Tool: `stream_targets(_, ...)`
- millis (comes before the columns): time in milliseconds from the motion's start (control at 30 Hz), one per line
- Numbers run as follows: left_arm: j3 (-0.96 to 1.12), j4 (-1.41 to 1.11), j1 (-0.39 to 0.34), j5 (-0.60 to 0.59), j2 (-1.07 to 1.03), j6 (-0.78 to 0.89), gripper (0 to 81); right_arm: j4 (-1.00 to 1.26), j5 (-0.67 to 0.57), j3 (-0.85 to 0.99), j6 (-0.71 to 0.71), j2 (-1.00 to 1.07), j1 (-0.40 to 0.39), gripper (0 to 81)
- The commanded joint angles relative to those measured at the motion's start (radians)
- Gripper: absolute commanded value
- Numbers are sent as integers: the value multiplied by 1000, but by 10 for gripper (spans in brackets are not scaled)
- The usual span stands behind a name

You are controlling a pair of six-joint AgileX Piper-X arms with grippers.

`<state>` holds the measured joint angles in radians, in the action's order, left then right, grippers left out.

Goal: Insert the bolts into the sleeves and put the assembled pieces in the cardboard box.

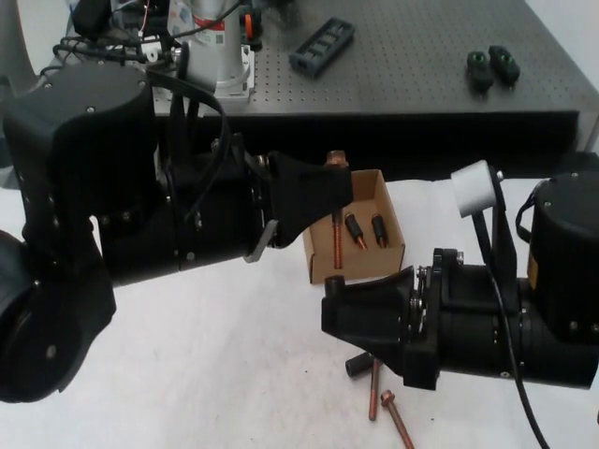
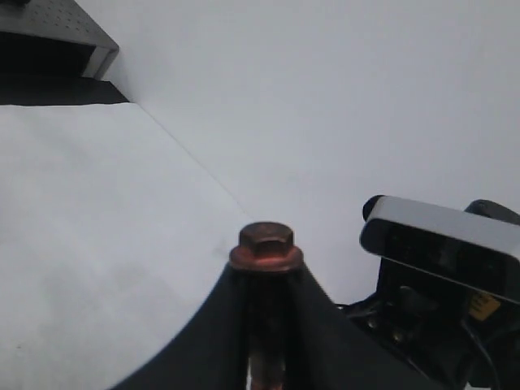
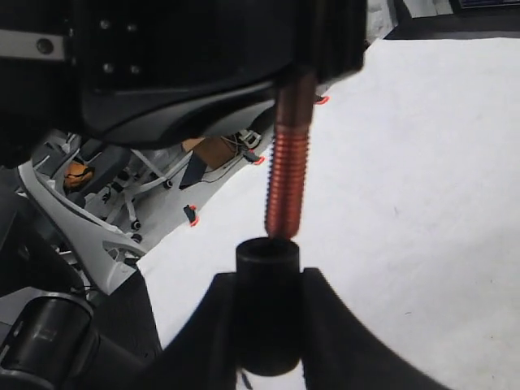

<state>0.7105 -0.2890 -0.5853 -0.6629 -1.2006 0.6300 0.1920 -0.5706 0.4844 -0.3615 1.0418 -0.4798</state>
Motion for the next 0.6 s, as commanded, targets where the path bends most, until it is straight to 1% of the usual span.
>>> stream_targets(0,5,-22,4,-26,2,21,7,39,23,3,-2,-13,0,22)
stream_targets(200,5,-20,4,-31,2,21,7,68,90,3,-2,-16,1,22)
stream_targets(400,5,-20,4,-34,2,21,7,135,89,3,0,-16,1,22)
stream_targets(433,5,-20,4,-47,0,21,45,145,94,3,3,-16,3,22)
stream_targets(500,5,-20,4,-52,1,21,190,153,121,3,3,-16,6,22)
stream_targets(567,5,-20,4,-47,1,21,439,163,149,3,30,-16,23,22)
